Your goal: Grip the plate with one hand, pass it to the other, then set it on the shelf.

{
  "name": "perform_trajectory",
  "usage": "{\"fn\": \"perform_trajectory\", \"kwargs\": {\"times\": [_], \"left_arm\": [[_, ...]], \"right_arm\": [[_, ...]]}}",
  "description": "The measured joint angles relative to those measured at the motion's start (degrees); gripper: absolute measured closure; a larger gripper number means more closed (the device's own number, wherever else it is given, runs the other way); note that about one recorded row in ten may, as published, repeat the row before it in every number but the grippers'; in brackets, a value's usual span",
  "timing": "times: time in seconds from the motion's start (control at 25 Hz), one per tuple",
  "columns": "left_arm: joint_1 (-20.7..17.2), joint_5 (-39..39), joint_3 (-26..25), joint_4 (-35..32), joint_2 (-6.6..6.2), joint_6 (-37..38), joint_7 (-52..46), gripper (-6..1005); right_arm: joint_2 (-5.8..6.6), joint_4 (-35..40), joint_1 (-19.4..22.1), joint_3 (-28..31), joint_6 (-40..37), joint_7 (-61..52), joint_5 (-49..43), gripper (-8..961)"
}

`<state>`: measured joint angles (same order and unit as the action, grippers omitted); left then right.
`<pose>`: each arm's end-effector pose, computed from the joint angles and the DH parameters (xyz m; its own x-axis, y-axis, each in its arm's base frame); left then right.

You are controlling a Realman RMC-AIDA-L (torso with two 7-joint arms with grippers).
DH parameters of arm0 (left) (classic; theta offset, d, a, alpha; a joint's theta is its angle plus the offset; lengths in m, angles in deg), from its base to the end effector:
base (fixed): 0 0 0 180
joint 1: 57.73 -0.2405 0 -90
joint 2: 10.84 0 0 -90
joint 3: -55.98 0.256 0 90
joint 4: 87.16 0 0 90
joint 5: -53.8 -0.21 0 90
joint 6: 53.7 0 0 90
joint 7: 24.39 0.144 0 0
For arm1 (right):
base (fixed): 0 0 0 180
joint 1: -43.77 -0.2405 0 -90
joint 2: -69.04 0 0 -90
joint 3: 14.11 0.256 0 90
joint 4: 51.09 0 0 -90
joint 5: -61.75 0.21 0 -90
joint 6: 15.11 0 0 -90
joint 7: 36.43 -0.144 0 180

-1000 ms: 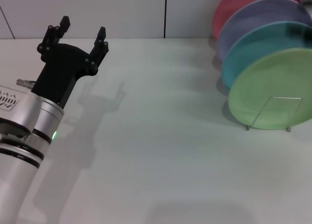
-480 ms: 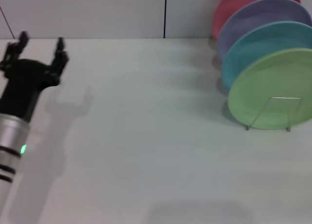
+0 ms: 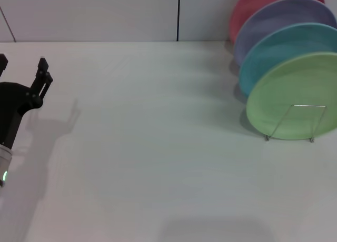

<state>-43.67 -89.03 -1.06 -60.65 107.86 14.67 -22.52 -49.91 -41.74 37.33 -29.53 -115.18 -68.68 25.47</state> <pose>-0.3012 0.3049 -0.0147 0.7141 -0.1848 0.6752 0.6599 -0.1443 -0.7374 0.4072 0.1656 0.1382 0.5946 0.5536 -0.5831 -0.8008 0.3426 -0.4913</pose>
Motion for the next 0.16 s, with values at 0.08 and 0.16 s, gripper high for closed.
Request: {"fn": "perform_trajectory", "kwargs": {"times": [0.08, 0.16], "left_arm": [[0.71, -0.04, 0.01, -1.61, 0.06, 0.00, 0.36, 241], [1.44, -0.21, 0.17, -3.36, 0.08, 0.00, 0.48, 241]], "right_arm": [[-0.04, -1.07, 0.32, 0.16, 1.20, 1.14, -0.03, 228], [-0.06, -2.91, -0.08, 0.43, 3.57, 2.95, 0.15, 193]]}}
